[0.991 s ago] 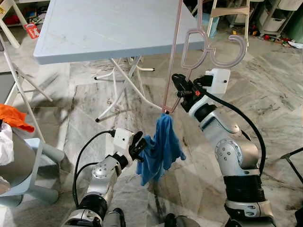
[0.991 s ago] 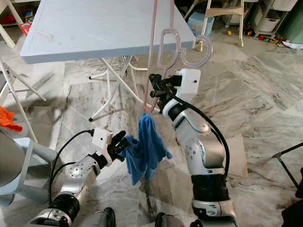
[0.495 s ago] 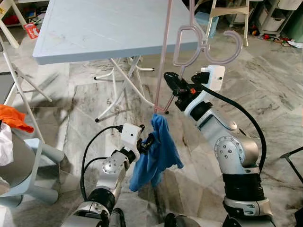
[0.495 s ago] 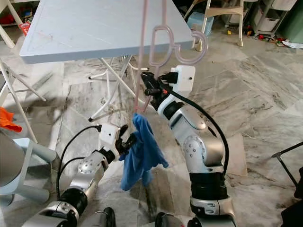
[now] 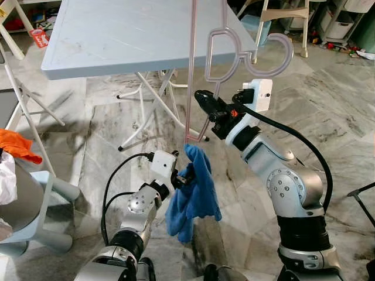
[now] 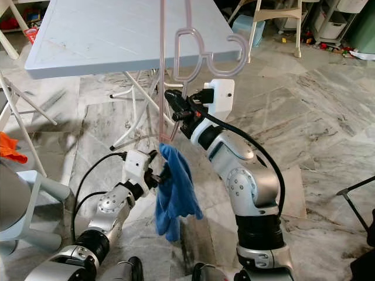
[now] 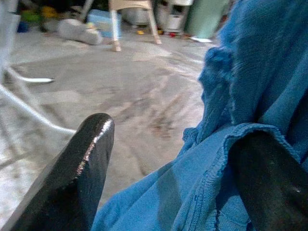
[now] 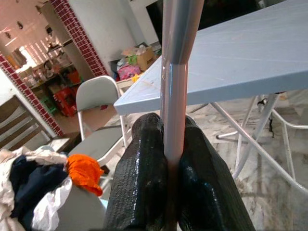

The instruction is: Hang hanger

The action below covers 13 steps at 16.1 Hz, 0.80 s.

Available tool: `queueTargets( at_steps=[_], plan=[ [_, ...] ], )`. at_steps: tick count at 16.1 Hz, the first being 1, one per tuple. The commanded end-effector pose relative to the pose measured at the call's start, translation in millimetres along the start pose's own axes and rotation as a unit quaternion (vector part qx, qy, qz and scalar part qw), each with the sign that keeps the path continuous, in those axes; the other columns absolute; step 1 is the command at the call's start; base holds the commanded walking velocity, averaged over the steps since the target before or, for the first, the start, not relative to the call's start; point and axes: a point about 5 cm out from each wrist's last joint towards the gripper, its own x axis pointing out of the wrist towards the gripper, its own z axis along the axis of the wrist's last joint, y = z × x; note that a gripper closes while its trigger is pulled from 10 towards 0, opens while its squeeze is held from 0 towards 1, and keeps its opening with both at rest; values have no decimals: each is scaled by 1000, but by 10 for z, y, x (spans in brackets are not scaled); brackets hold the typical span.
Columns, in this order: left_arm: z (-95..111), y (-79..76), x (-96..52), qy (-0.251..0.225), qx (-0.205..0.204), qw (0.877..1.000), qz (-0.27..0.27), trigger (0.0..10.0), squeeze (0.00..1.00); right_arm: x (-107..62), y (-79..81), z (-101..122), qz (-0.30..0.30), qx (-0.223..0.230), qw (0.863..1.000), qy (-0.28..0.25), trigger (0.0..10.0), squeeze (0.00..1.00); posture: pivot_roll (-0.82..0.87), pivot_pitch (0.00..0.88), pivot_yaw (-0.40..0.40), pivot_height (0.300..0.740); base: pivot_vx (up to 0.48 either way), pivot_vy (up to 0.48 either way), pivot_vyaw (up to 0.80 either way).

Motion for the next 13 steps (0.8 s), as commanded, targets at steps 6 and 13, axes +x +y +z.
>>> queueTargets(
  at_steps=[6,13],
  plan=[
    [23,-248,82,-10,-36,994,-105,10000,0,-13,228,-2,89,9,996,12,10000,0,-97,173,-10,740,0,0,0],
    [-69,-263,29,11,-41,993,-108,10000,0,-101,165,-54,100,-65,993,16,10000,0,-99,172,-7,740,0,0,0]
  ],
)
